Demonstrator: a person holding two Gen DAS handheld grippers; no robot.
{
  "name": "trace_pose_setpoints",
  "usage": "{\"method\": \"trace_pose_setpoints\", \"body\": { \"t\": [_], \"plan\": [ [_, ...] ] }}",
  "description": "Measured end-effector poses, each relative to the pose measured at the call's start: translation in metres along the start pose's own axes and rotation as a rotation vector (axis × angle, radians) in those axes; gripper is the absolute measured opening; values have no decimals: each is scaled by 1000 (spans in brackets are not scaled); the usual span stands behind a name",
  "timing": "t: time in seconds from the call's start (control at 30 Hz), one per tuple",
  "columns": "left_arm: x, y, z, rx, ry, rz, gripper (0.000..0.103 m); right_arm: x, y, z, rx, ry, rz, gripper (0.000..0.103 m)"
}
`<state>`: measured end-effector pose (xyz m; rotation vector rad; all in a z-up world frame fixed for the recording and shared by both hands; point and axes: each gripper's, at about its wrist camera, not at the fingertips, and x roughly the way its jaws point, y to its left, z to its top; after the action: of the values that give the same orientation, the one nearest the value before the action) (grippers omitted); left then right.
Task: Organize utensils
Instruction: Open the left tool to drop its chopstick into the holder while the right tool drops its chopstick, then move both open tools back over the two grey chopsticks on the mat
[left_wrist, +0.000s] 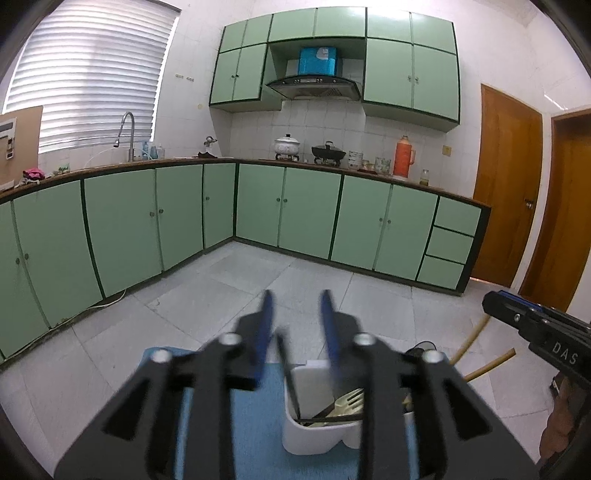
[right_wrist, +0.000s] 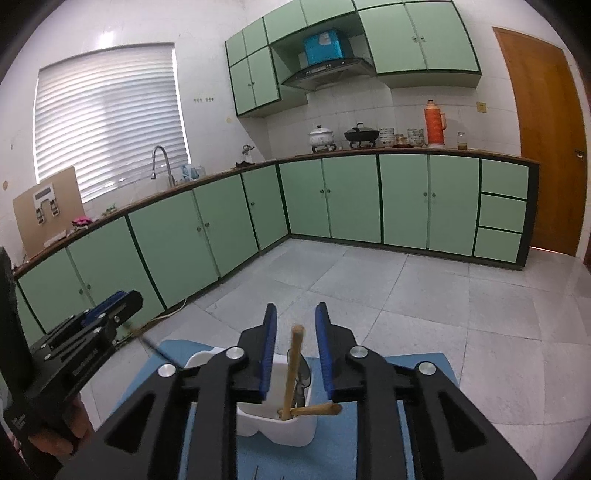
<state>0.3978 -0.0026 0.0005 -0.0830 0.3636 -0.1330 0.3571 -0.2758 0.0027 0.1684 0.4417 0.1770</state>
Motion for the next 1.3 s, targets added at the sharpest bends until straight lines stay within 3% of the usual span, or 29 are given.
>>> {"method": "trace_pose_setpoints", "body": {
  "t": [0.07,0.43,0.6,0.93,1.3],
  "plan": [
    [-6,4,-1,-9,-4,-6,35,-4,-3,0,10,-8,-1,36],
    [-35,17,-1,-62,-44,-1,72,-34,-16,-1,45,-69,-22,61],
    [-58,22,-1,-72,-82,13,89,-56,-20,-7,52,-102,-40,80],
    [-107,25,-28,-90,-79,17,95,-97,-16,-38,47,-102,-30,93],
    [-145,17,-79,-65,35,17,96,-136,1,-97,36,-19,-18,97]
  ]
}}
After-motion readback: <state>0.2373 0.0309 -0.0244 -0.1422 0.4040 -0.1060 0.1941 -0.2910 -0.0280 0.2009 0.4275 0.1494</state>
